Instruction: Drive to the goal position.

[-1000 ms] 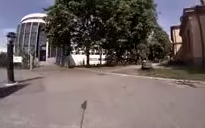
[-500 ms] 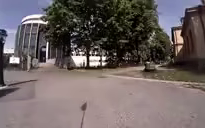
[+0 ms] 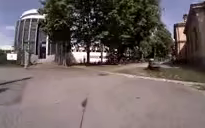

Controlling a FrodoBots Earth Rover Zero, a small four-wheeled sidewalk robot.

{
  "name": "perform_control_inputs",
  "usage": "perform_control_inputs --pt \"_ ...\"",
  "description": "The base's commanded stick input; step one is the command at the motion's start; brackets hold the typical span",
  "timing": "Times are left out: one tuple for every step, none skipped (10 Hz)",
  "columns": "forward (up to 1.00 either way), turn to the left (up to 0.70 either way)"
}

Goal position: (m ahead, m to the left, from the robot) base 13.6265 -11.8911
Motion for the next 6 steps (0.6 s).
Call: perform_control_inputs --pt "0.70 0.00" --pt "0.70 0.00" --pt "0.70 0.00" --pt "0.70 0.00" --pt "0.70 0.00" --pt "0.70 0.00"
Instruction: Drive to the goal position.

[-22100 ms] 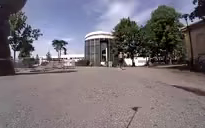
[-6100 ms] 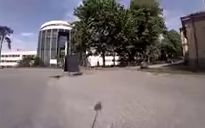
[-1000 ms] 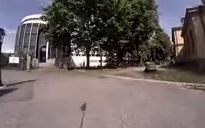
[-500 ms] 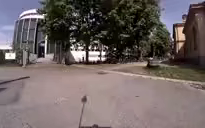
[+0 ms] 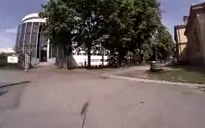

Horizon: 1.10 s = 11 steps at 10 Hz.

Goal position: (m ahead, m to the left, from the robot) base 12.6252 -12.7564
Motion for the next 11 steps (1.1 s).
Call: perform_control_inputs --pt "0.70 0.00" --pt "0.70 0.00" --pt "0.70 0.00" --pt "0.70 0.00" --pt "0.70 0.00" --pt "0.70 0.00" --pt "0.70 0.00" --pt "0.70 0.00" --pt "0.70 0.00" --pt "0.70 0.00" --pt "0.70 0.00"
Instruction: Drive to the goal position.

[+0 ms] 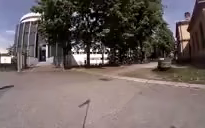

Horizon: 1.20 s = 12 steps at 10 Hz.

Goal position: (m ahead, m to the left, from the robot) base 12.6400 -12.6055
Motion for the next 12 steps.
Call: perform_control_inputs --pt "0.70 0.00" --pt "0.70 0.00" --pt "0.70 0.00" --pt "0.70 0.00" --pt "0.70 0.00" --pt "0.70 0.00" --pt "0.70 0.00" --pt "0.70 0.00" --pt "0.70 0.00" --pt "0.70 0.00" --pt "0.70 0.00" --pt "0.70 0.00"
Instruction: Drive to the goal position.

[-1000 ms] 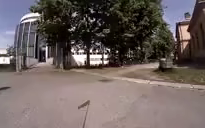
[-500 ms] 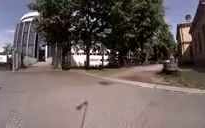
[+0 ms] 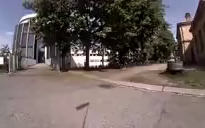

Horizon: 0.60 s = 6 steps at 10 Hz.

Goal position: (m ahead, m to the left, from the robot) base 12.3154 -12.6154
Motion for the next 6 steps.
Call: perform_control_inputs --pt "0.70 0.00" --pt "0.70 0.00" --pt "0.70 0.00" --pt "0.70 0.00" --pt "0.70 0.00" --pt "0.70 0.00"
